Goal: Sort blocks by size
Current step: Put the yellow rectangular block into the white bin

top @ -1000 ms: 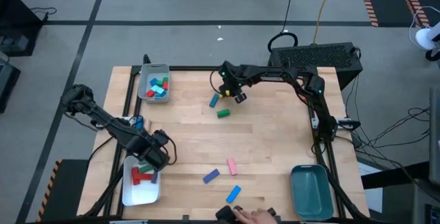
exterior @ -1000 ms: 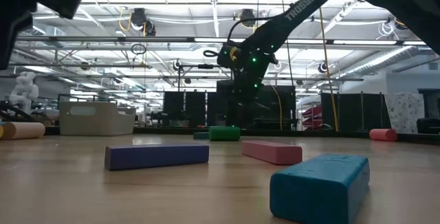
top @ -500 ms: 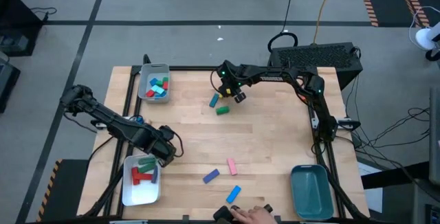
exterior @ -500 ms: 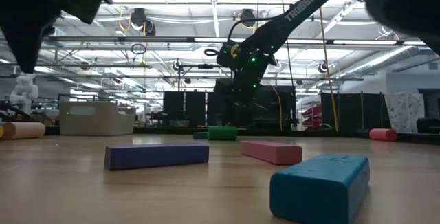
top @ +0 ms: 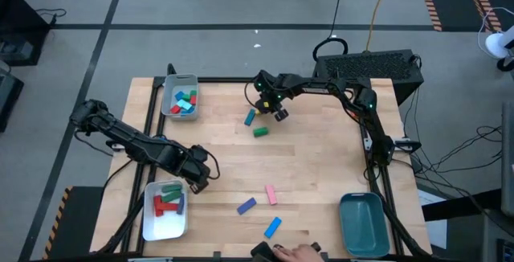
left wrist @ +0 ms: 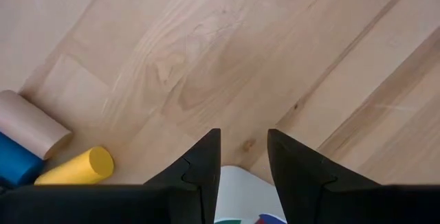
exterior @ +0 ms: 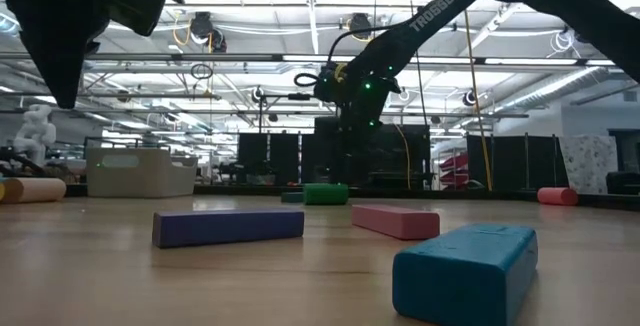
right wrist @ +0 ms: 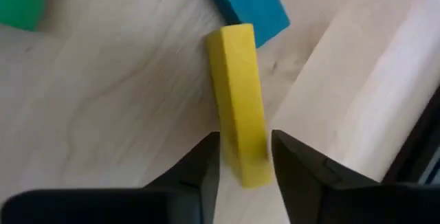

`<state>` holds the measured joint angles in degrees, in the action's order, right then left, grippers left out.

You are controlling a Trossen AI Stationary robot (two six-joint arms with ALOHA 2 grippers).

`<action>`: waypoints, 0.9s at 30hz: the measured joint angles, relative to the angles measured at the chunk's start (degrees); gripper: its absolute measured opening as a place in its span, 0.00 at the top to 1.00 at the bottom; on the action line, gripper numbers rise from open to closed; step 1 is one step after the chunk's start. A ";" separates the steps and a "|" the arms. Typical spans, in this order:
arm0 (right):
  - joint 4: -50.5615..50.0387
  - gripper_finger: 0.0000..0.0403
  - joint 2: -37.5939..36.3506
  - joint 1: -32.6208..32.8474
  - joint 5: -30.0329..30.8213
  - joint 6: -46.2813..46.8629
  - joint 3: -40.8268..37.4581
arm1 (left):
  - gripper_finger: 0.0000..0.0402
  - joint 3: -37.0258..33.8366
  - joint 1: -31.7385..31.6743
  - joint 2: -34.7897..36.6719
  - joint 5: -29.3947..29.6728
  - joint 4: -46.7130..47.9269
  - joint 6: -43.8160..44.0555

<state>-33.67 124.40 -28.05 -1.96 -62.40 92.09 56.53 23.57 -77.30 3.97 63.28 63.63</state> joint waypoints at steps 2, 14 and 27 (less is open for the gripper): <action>-1.18 0.76 0.00 0.00 0.00 0.10 0.09 | 0.70 0.00 0.00 0.00 -0.06 0.01 -0.03; -3.77 0.91 -0.09 0.09 0.47 10.38 0.20 | 0.70 0.00 0.02 -0.02 2.51 -0.97 0.07; -7.43 0.92 -2.42 0.95 0.78 23.64 0.05 | 0.70 0.02 0.02 -0.02 16.96 -9.86 -10.44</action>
<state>-41.10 121.98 -27.10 -1.18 -38.77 92.14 56.55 23.59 -77.32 20.94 53.42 53.19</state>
